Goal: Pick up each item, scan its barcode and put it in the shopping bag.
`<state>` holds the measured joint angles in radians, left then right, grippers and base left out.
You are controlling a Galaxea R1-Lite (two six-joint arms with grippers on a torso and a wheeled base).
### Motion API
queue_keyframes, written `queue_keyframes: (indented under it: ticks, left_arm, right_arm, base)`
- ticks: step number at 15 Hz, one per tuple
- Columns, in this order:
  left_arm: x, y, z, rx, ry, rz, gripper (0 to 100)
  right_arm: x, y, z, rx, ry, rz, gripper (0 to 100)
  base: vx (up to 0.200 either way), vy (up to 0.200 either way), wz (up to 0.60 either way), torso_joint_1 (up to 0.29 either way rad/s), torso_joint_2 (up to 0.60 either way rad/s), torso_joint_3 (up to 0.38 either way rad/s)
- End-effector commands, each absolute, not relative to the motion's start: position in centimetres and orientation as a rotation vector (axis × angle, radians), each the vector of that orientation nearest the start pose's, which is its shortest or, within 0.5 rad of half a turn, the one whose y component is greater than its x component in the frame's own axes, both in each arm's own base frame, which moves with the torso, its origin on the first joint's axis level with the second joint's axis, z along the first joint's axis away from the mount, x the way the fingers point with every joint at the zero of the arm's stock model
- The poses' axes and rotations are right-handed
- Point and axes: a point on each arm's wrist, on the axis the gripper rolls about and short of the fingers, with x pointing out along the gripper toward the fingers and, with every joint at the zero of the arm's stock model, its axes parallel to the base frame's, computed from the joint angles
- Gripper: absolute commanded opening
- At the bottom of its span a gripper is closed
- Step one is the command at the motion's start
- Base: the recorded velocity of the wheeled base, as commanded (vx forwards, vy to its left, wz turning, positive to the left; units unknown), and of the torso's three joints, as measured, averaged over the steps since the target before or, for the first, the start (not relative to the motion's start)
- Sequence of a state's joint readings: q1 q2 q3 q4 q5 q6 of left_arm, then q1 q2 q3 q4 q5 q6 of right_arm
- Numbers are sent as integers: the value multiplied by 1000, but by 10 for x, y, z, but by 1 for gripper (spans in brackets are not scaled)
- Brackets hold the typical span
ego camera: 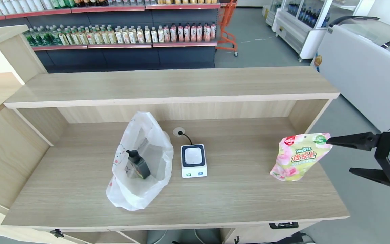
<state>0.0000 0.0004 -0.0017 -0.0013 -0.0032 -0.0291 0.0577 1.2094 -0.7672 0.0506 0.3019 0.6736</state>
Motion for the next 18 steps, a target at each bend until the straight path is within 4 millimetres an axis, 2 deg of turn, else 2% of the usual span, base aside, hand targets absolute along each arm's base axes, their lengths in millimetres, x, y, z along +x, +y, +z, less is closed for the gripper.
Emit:
queue_keyframes:
  ticks: [1,4,5,8,10,15,18]
  left_arm:
    - [-23,0,76,-28,-5,-3,100]
    - [-23,0,76,-23,-5,-5,100]
    - [-23,0,76,-20,-5,-5,100]
    - [-23,0,76,-12,-3,-5,100]
    - [-23,0,76,-12,-5,-5,100]
    - [-23,0,76,-14,-3,-5,100]
    - [-23,0,76,-12,-3,-5,100]
  right_arm:
    - [169,16,228,714,578,177,100]
    - [181,9,231,739,563,133,100]
    - [191,2,233,767,557,93,100]
    - [202,-6,235,813,549,43,100]
    - [207,-11,231,841,555,-16,100]
    - [247,-26,220,984,557,-224,100]
    - [279,-31,204,1045,577,-327,100]
  base:
    - [-200,0,0,-22,-2,7]
    - [-67,0,0,-4,-4,4]
    - [0,0,0,0,0,0]
    - [0,-200,0,9,7,1]
    - [0,0,0,0,0,0]
    - [0,0,0,0,0,0]
    - [0,0,0,0,0,0]
